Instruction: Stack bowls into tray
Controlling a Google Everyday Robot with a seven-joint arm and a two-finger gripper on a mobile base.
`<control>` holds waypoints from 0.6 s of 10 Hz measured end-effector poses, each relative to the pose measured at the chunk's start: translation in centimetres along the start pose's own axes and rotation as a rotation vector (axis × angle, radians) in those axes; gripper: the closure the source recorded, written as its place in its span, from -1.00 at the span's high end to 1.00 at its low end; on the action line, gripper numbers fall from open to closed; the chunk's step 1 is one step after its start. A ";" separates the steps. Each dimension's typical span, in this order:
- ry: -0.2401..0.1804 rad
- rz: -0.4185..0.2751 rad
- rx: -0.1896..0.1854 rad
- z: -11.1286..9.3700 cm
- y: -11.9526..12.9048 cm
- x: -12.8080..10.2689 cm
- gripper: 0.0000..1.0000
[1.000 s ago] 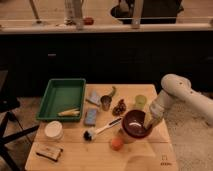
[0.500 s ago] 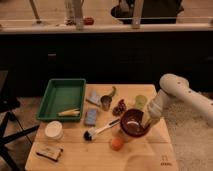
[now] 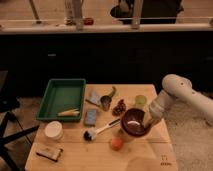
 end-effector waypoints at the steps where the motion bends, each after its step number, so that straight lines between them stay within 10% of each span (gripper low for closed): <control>1: 0.007 -0.007 0.001 -0.2 -0.5 0.7 -1.00; 6: 0.031 -0.015 0.007 -0.8 -1.6 3.1 -1.00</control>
